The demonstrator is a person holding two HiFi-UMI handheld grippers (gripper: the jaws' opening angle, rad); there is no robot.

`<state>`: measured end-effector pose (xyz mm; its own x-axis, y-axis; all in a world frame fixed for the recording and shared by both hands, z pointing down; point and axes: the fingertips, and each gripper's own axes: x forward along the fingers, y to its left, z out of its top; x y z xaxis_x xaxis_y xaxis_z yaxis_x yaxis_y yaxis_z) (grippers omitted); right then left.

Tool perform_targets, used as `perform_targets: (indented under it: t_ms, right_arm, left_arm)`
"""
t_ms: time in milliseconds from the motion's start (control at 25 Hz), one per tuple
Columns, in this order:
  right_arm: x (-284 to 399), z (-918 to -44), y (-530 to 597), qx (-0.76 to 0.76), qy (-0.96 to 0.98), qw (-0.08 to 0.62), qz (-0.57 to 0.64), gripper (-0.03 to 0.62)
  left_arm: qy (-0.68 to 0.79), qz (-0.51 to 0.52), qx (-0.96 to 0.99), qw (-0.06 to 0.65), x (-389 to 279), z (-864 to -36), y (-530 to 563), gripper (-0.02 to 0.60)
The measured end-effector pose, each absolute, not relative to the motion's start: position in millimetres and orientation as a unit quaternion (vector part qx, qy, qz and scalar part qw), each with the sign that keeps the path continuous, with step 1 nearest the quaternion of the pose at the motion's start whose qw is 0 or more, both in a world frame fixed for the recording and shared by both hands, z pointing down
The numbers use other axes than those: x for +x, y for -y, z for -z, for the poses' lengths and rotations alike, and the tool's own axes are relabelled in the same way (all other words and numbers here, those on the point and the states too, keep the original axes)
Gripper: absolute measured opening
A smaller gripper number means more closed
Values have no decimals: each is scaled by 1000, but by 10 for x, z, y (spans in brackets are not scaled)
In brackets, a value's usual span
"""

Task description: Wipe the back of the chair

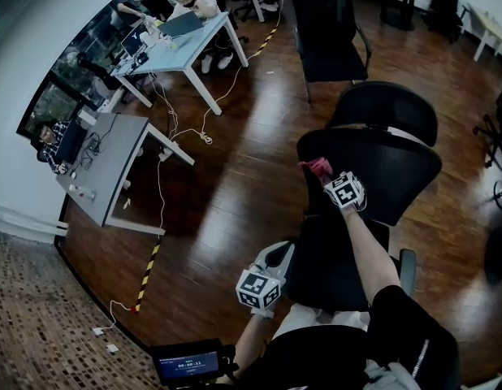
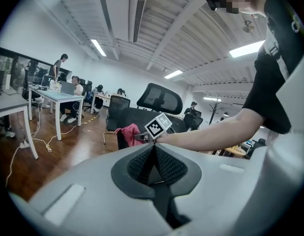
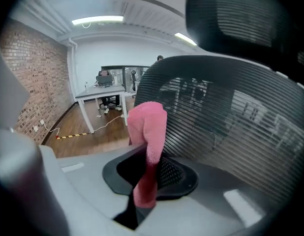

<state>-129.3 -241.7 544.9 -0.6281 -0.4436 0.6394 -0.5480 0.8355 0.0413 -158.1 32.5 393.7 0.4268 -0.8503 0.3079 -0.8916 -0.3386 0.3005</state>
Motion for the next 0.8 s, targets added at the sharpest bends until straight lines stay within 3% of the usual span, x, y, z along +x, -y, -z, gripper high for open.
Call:
perform_targets:
  t_ms: [800]
  right_arm:
    - [792, -5464, 2674, 370, 867, 316, -108, 40]
  left_arm:
    - [445, -74, 868, 207, -183, -3844, 95, -9]
